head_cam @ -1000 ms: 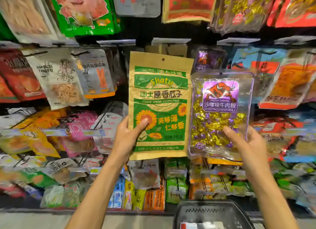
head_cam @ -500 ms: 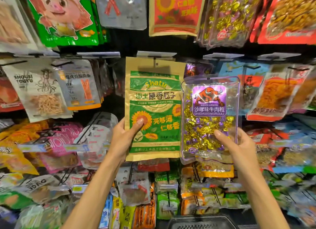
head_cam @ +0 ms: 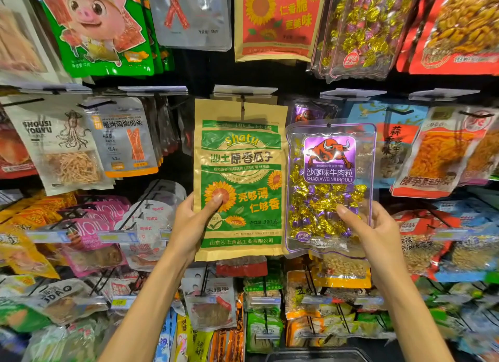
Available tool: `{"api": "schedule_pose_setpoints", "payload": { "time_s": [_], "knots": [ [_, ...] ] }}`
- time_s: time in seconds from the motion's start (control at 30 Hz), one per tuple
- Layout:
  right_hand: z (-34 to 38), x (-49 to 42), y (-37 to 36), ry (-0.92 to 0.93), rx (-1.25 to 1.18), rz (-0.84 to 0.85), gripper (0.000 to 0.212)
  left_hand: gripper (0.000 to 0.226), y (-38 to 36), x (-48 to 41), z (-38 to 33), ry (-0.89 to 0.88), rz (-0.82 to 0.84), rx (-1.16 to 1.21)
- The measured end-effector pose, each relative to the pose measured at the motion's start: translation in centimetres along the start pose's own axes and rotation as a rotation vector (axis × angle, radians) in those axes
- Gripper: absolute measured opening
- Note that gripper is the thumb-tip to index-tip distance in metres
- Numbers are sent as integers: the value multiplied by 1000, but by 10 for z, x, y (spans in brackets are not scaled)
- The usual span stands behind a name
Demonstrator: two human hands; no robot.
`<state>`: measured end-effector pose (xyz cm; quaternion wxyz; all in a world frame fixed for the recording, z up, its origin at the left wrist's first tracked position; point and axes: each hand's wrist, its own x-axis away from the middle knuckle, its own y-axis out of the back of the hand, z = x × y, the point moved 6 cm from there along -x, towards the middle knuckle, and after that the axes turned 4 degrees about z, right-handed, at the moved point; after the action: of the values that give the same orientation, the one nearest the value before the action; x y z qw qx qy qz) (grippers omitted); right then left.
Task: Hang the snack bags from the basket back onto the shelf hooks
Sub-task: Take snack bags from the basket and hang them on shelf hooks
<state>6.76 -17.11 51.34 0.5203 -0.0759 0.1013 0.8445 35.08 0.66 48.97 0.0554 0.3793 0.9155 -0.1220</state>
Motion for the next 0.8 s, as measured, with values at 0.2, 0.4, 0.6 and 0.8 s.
{"api": "schedule_pose_setpoints", "payload": {
  "time_s": [0.2, 0.4, 0.6, 0.8],
  "knots": [
    [0, -18, -3, 5, -23, -5, 39, 18, -7, -15, 5, 28, -34, 3],
    [9, -39, -3, 49, -54, -41, 45, 30, -13, -53, 5, 19, -51, -23],
    [4, -49, -4, 43, -78, -35, 25, 28, -21, -79, 9, 30, -92, -50],
    [-5, -59, -1, 3, -64, -18, 30, 29, -20, -82, 16, 28, -120, -131]
  ]
}}
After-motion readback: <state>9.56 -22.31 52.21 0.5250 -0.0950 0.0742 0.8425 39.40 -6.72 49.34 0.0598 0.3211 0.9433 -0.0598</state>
